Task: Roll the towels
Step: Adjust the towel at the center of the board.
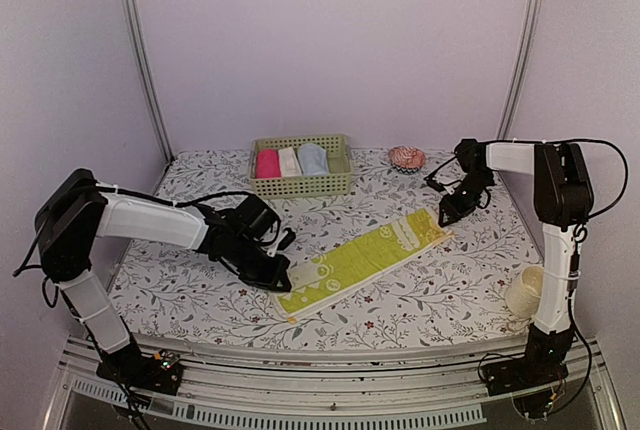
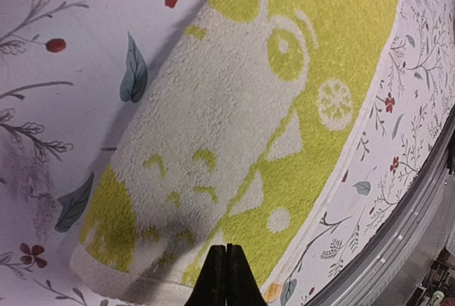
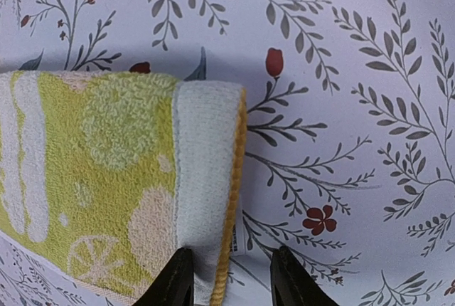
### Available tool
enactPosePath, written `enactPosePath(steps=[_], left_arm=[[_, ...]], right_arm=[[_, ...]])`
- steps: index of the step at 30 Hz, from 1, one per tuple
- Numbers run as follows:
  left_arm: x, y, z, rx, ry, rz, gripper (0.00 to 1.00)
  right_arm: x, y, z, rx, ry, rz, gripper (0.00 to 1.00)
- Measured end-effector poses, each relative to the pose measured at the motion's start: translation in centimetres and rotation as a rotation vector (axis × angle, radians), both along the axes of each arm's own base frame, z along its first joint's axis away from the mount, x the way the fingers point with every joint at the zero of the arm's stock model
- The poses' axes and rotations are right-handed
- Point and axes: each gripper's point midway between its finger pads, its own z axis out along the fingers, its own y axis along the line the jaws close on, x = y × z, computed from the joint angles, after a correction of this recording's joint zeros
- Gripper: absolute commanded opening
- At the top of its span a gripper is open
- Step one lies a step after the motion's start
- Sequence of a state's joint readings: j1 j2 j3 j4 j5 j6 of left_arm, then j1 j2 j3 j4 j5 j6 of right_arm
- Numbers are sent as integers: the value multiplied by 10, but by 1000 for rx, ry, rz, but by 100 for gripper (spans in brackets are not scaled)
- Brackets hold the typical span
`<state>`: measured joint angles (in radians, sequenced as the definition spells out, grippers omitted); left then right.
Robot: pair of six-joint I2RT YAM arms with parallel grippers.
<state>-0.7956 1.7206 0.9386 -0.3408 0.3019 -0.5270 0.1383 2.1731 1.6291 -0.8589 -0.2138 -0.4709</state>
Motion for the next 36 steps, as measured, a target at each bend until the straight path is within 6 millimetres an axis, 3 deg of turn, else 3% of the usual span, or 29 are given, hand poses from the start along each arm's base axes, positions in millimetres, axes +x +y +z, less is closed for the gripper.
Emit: enactPosePath(steps=[16,24,36], left_arm=[[12,-10,4,-3,-31,-19,0],[14,-8,0,15,-39,-21,0],[17,-11,1,14,-47,-28,0]], right_arm=[[-3,-10,-5,-133,-31,45,34],[5,-58,-2,-169,-2,-48,33],[2,-48,-3,-62,31,-58,37]])
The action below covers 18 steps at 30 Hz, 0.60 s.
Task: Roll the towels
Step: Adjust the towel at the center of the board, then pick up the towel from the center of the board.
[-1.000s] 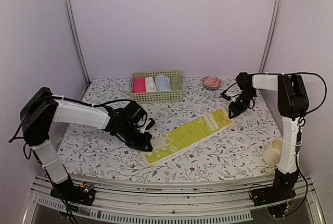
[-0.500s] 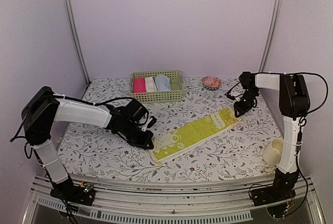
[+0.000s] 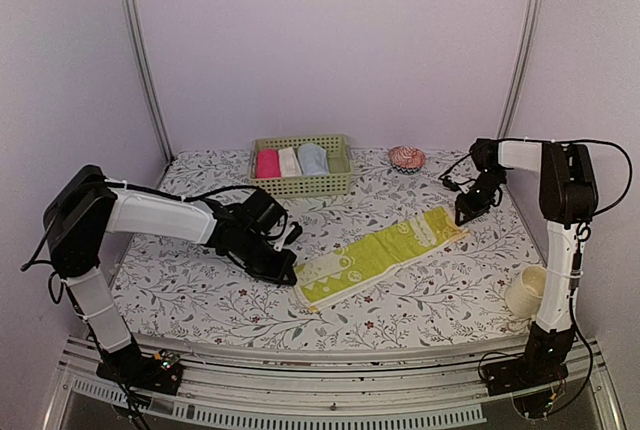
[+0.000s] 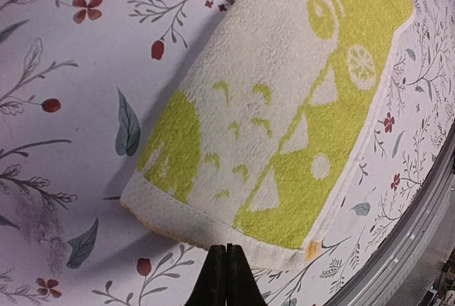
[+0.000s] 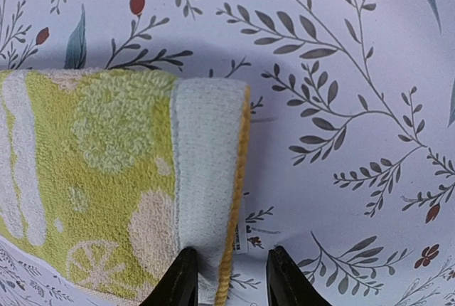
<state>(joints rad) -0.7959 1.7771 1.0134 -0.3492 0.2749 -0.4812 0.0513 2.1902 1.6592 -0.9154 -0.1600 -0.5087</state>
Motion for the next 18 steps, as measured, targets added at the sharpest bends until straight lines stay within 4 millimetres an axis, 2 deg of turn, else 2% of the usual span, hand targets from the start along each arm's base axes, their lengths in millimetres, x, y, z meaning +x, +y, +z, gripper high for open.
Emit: enactPosePath(steps=[10,18], left_arm=[[1,-1,-1,-3,-2,0,0],[1,-1,-4,1,-1,-2,0]], right_arm=[[-3,12,4,68,48,-24,39],[-4,12,2,55,59,-29,37]])
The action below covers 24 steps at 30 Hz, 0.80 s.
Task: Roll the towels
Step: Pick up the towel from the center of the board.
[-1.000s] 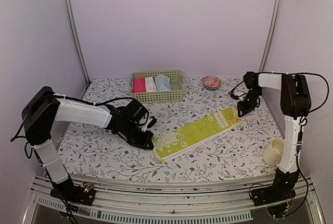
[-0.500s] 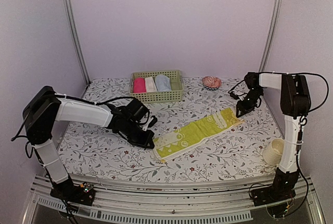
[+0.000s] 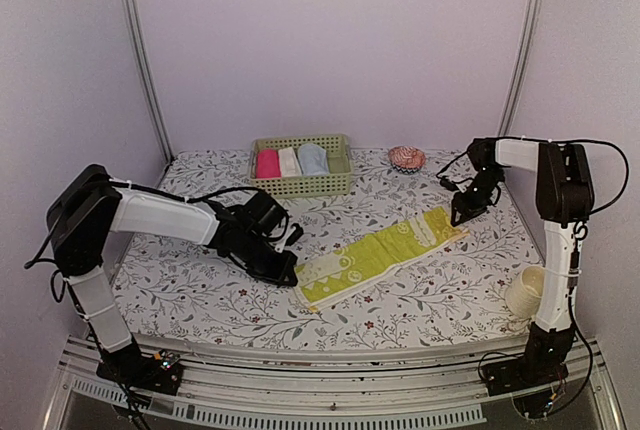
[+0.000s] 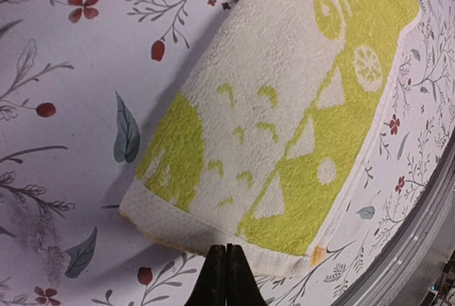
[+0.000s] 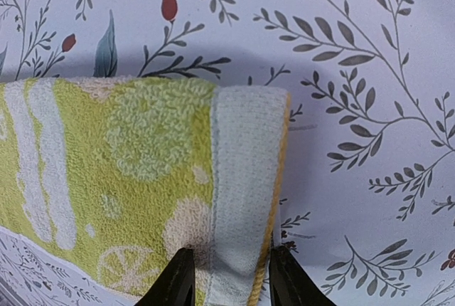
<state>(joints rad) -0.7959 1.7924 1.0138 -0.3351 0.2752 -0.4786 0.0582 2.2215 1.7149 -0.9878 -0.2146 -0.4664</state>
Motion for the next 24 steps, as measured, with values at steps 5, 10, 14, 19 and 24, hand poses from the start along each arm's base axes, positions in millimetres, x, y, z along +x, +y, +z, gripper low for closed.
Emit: enactPosePath(steps=[5,10,14,19,24], left_arm=[[-1,1,-7,13,12,-1,0],[-2,2,-10,19,17,-3,0],[-2,2,-10,19,16,-4,0],[-2,2,-10,20,15,-6,0],[-2,2,-10,20,15,-6,0]], right_arm=[[1,-2,-3,-59,-13,13,31],[3,-7,-5,-133,-39,13,15],[5,-8,-4,-158,-56,12,5],[15,-22,-1,-187,-88,-16,3],[24,-55,5,-244,-111,-73,3]])
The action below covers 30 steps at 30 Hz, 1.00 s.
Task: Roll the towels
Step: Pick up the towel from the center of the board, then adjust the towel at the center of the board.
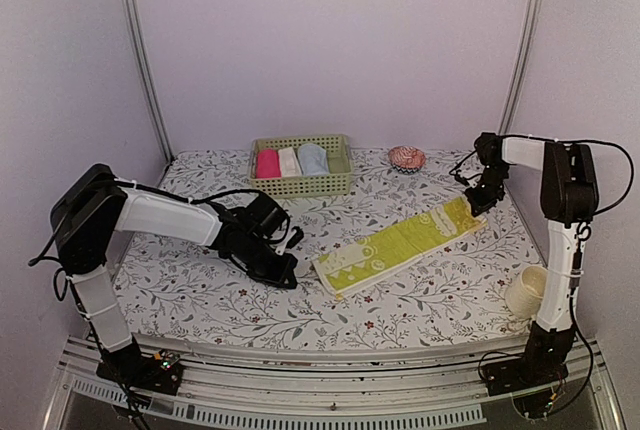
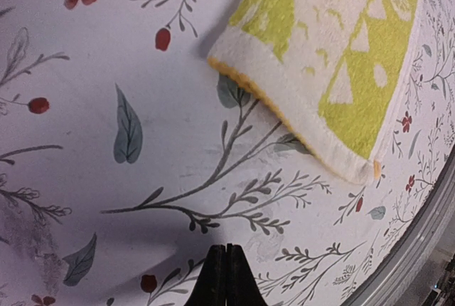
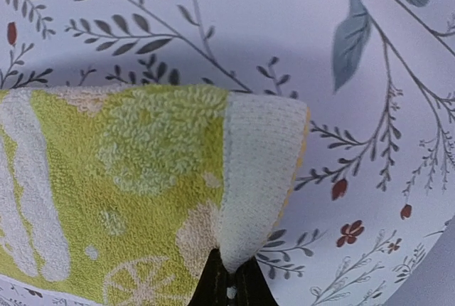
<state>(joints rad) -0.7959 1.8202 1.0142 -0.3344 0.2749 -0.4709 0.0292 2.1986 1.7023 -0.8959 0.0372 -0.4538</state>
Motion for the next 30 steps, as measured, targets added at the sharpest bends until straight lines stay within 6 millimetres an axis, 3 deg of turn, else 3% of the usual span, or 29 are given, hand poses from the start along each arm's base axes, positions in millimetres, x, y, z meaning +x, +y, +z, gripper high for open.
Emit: enactPosePath(steps=[6,10,13,19,23,30], left_arm=[[0,0,0,0,-1,0,0],[0,0,0,1,-2,1,0],[0,0,0,0,-1,1,0],[3,-4,3,-19,-4,4,0],[7,-8,6,-34,-10,7,0],[8,-10,5,-38,-6,18,0]], right_arm=[[19,-24,24,-30,-61,-34,3],[13,-10,33,51,-44,-16,3],[0,15,40,164,-13,17,3],[-51,99,54,459,107,144,3],[-73,147,64,604,173,223,3],[-92,181,73,739,251,264,3]])
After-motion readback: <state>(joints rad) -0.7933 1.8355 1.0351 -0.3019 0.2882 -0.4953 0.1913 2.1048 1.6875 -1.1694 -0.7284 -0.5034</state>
